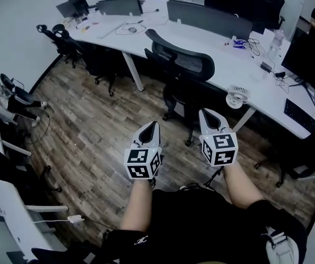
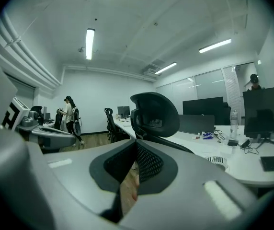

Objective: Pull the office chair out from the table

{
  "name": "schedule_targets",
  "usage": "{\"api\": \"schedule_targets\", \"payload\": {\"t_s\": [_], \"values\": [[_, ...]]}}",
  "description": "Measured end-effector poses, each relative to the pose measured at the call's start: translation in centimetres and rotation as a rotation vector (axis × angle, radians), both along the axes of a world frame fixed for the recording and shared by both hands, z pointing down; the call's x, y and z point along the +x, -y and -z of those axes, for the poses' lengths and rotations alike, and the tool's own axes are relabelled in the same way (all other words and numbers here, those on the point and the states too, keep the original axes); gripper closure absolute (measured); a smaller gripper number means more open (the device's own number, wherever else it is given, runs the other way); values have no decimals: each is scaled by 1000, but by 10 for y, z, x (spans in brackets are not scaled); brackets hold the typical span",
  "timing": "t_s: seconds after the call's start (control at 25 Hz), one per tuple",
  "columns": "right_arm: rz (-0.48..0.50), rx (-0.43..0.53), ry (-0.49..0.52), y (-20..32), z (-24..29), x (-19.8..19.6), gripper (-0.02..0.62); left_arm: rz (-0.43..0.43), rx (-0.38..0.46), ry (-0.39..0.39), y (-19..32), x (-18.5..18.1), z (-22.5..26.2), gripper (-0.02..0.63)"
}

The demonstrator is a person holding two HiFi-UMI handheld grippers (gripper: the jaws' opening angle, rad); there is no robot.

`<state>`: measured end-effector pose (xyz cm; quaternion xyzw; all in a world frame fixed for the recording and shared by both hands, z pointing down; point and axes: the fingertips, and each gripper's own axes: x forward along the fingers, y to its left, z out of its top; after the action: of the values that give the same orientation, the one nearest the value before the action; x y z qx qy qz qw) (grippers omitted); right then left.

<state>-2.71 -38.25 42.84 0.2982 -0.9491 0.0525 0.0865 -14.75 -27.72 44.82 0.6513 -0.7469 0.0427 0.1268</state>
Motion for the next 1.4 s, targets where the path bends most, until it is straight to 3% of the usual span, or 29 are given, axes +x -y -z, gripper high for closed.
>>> {"api": "schedule_targets", "payload": {"t_s": [0.24, 0.48, 0.56, 0.8, 0.88, 1.0, 1.24, 1.4], "values": [[-53, 9, -34, 33, -1, -18, 558, -95, -57, 101, 36, -45, -5, 598], [-115, 51, -115, 73, -9, -33, 494, -261, -75, 236, 83, -110, -2, 594], [-150, 73, -166, 90, -14, -33, 477, -332, -92, 292, 103, -131, -4, 529], [-221, 130, -376, 123, -30, -32, 410, -509, -136, 552, 170, -194, -16, 448], [-232, 156, -473, 133, -39, -32, 360, -568, -145, 683, 195, -211, -24, 360], [-244, 185, -581, 144, -52, -31, 310, -670, -179, 844, 229, -229, -40, 290], [-292, 182, -725, 171, -77, -27, 281, -724, -237, 1041, 299, -274, -52, 270], [-291, 167, -815, 184, -94, -33, 268, -778, -268, 1113, 334, -282, -60, 270]]}}
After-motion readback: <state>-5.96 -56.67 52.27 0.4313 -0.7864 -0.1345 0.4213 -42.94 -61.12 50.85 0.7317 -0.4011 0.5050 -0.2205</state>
